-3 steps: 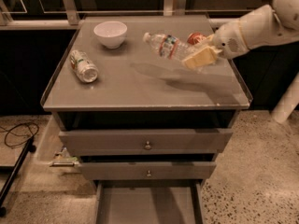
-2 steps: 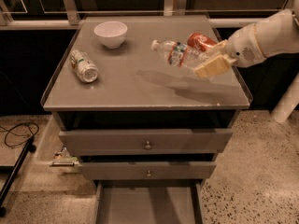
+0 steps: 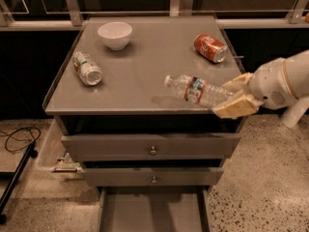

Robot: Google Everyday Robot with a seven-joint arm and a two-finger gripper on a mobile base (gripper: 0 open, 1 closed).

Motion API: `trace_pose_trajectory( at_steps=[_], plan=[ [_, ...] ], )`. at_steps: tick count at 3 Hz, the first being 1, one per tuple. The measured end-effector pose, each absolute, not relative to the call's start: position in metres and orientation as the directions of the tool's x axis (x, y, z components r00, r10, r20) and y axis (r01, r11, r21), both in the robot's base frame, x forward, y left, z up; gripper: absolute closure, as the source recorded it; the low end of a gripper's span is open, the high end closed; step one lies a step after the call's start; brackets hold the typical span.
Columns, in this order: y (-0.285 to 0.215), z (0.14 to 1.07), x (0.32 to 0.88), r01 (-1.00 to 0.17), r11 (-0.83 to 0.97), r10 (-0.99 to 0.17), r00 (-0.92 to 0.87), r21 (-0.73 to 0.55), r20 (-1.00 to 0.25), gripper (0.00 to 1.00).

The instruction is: Place water bottle into bottom drawer

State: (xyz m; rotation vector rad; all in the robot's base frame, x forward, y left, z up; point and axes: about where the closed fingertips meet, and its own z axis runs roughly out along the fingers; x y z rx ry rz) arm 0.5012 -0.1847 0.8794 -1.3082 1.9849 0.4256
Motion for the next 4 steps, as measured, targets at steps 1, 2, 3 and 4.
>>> trace_pose_trajectory(
  at_steps=[1, 2, 3, 4],
  plan=[
    [-0.189, 0.866, 0.447, -0.89, 0.444, -0.666, -0.251, -0.102, -0.703, 1.0],
    [-0.198, 0.837, 0.391, -0.868, 0.496, -0.639, -0.342, -0.029, -0.689, 1.0],
    [-0.198, 0.837, 0.391, -0.868, 0.496, -0.639, -0.342, -0.029, -0.689, 1.0],
    [-0.19, 0.823, 0.385, -0.875, 0.484, -0.648, -0.342, -0.021, -0.681, 1.0]
  ],
)
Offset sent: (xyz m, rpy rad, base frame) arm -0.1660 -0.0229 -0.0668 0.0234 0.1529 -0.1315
